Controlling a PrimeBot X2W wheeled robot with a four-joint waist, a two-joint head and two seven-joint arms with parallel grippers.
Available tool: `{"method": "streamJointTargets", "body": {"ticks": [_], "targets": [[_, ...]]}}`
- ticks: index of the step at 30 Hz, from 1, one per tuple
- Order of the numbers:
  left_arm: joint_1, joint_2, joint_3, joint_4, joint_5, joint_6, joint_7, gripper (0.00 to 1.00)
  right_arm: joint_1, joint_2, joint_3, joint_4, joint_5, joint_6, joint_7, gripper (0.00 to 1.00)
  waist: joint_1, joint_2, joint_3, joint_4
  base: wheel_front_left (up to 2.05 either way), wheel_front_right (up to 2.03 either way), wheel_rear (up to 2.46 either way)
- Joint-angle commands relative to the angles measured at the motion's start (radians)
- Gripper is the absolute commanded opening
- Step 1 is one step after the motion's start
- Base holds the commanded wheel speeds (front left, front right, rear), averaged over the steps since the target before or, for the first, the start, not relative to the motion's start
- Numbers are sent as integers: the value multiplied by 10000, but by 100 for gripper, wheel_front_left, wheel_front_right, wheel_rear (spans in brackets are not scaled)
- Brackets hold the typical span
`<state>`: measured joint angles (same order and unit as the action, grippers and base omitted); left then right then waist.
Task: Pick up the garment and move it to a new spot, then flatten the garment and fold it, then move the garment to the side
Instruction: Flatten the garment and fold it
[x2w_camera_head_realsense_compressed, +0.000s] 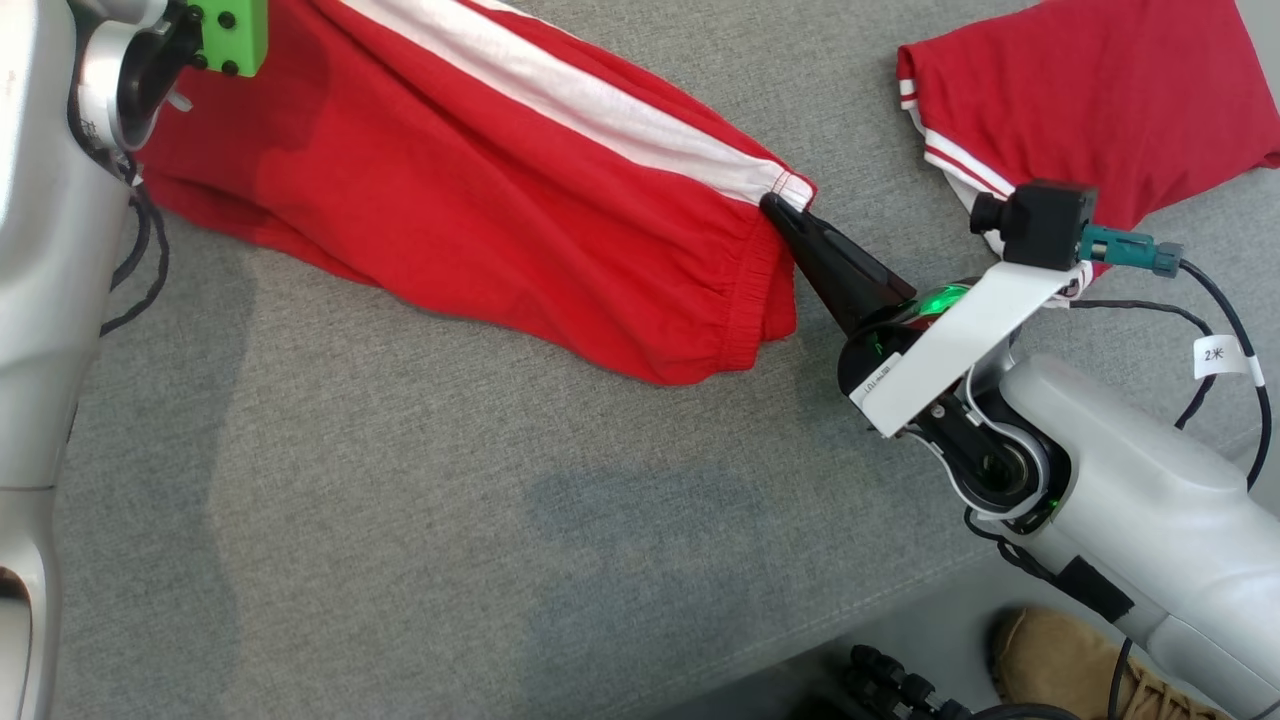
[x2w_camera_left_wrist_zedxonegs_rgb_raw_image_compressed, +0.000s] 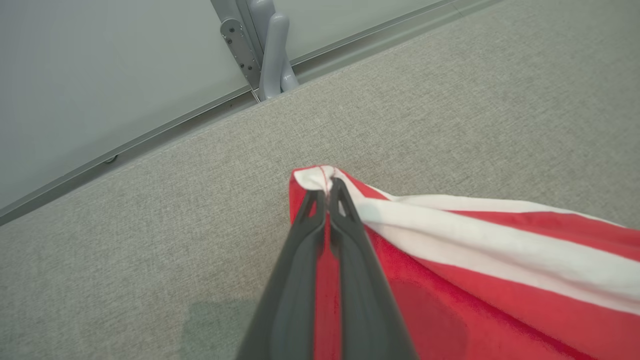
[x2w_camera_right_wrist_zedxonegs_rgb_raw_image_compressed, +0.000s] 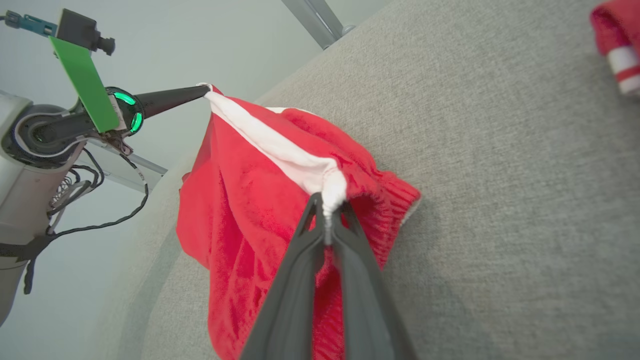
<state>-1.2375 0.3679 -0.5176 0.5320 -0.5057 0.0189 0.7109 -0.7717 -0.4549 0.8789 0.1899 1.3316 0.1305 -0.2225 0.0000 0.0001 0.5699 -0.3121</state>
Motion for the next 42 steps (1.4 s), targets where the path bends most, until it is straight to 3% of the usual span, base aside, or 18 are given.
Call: {"method": "streamJointTargets", "body": {"ticks": [1,5,6,7,8,9,10,11,12,19,23,29,33,37,42], "targets": [[-227,128,-50,436,147,-17,-184,0,-173,12,132,93,106,1,-132,0,0,-1,59,-119,0,0,0],[-227,167,-133,967,253,-54,-362,0,-262,73,281,198,97,0,-254,1,0,-1,60,-181,0,0,0],[-181,167,-157,1130,255,-83,-369,0,-303,97,297,244,14,0,-288,28,0,-1,58,-194,0,0,0],[-128,147,-170,1263,215,-90,-390,0,-329,133,319,272,-40,1,-327,49,0,-1,51,-201,0,0,0],[-77,120,-174,1391,158,-116,-382,0,-351,160,319,294,-135,1,-362,100,0,-1,37,-201,0,0,0],[-33,91,-182,1493,108,-153,-376,3,-370,158,343,306,-241,1,-378,100,0,-1,16,-195,0,0,0],[6,56,-193,1580,81,-171,-412,19,-370,153,361,295,-342,1,-390,100,0,-1,-18,-188,0,0,0],[47,-8,-177,1661,15,-172,-444,43,-350,125,356,283,-441,1,-411,100,0,-1,-70,-173,0,0,0],[95,-83,-178,1718,-46,-188,-475,100,-336,40,352,290,-646,1,-420,100,0,-1,-141,-144,0,0,0],[776,-410,124,1498,-693,-585,-1345,100,702,-644,-919,-48,-3042,0,-426,100,0,-1,-915,23,0,0,0],[1640,2,-22,413,-277,-828,-2955,100,1854,-711,-2935,-253,-5614,0,-428,100,0,-1,-1444,36,0,0,0],[3721,480,123,-1108,61,-494,-5694,100,4280,804,-6654,-2018,-9021,0,-430,100,0,-1,-2091,169,0,0,0],[4990,411,350,-1214,-98,-438,-7422,100,5527,1707,-7697,-2911,-10852,0,-429,100,0,-1,-2374,280,0,0,0],[5516,215,470,-342,-77,-483,-8900,100,6431,2681,-8514,-3407,-11875,0,-429,100,0,-1,-2481,459,0,0,0],[5263,-289,471,1333,-228,-724,-9453,100,7199,3401,-8902,-3715,-12621,-8,-430,100,0,-1,-2491,548,0,0,0]]}}
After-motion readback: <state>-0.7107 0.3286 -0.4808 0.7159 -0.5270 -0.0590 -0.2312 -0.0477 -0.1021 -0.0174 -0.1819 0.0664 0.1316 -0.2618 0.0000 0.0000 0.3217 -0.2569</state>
